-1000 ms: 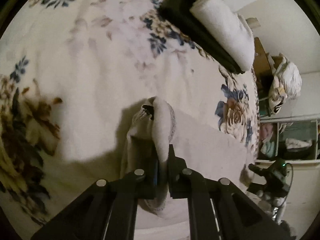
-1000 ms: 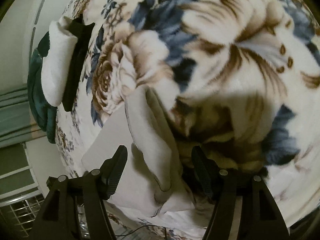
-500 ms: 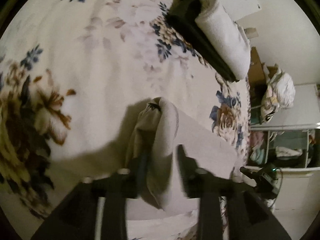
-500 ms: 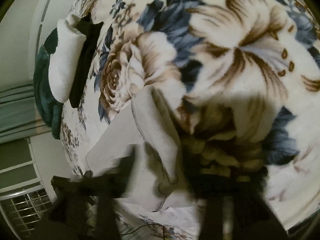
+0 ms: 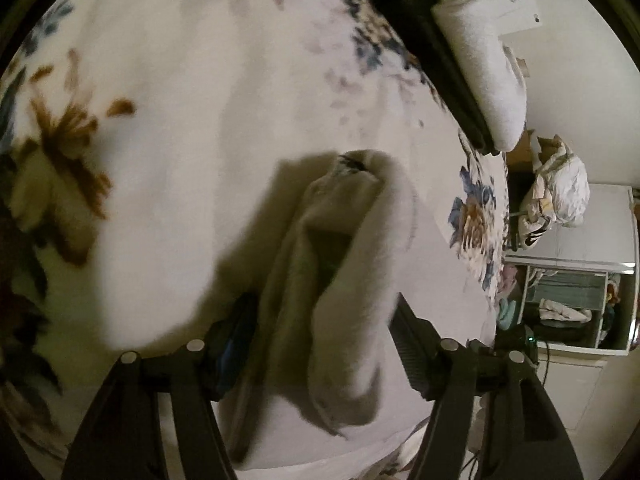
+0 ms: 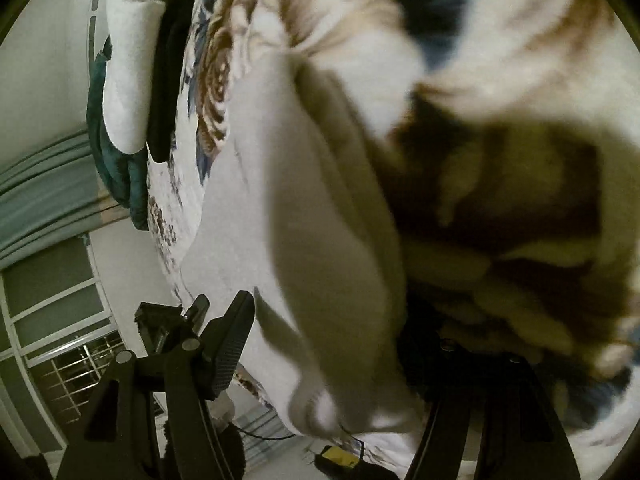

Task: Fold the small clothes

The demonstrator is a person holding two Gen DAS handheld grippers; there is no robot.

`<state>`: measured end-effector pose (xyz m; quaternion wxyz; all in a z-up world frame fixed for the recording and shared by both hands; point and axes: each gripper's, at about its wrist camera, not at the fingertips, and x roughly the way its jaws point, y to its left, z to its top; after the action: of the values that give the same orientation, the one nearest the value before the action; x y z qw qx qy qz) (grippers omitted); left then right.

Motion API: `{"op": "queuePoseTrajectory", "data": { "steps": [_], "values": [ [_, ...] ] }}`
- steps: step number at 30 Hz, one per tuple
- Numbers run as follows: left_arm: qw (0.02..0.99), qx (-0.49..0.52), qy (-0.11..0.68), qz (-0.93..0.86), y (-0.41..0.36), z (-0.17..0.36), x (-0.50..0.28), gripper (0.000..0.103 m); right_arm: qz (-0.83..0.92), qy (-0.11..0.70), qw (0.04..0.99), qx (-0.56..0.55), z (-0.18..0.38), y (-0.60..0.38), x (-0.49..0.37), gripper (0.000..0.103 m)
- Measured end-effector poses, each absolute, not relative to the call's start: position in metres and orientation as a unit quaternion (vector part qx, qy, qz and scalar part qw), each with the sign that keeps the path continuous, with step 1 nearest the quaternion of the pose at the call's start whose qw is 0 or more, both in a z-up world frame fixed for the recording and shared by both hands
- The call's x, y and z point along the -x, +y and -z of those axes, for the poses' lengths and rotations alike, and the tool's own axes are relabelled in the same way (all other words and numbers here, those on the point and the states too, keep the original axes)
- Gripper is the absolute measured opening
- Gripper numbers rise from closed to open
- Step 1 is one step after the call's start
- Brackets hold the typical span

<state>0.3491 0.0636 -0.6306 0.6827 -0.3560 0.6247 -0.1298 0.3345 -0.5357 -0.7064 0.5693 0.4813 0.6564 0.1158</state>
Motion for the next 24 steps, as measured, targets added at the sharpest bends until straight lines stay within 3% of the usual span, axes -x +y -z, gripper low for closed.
{"op": "queuePoseTrajectory", "data": {
  "steps": [1,2,3,5,15,24],
  "values": [
    [0.686,0.350,0.625,0.132,0.060,0.628,-0.350,0.025,-0.117,0.656,0.571,-0.479,0.705,-0.533,-0.335,0.059],
    [0.691,0.339,0.625,0.132,0.058,0.624,-0.351,0.020,-0.117,0.657,0.573,-0.476,0.704,-0.529,-0.336,0.041],
    [0.700,0.329,0.620,0.132,0.055,0.618,-0.352,0.016,-0.114,0.660,0.577,-0.468,0.701,-0.526,-0.336,0.029],
    [0.712,0.311,0.615,0.130,0.050,0.607,-0.354,0.015,-0.109,0.654,0.586,-0.465,0.695,-0.523,-0.337,0.021],
    [0.750,0.262,0.589,0.148,0.039,0.529,-0.385,0.014,-0.101,0.622,0.642,-0.437,0.595,-0.512,-0.360,0.017],
    [0.792,0.246,0.535,0.161,0.036,0.446,-0.492,0.014,-0.120,0.571,0.699,-0.413,0.491,-0.511,-0.471,0.017]
  ]
}}
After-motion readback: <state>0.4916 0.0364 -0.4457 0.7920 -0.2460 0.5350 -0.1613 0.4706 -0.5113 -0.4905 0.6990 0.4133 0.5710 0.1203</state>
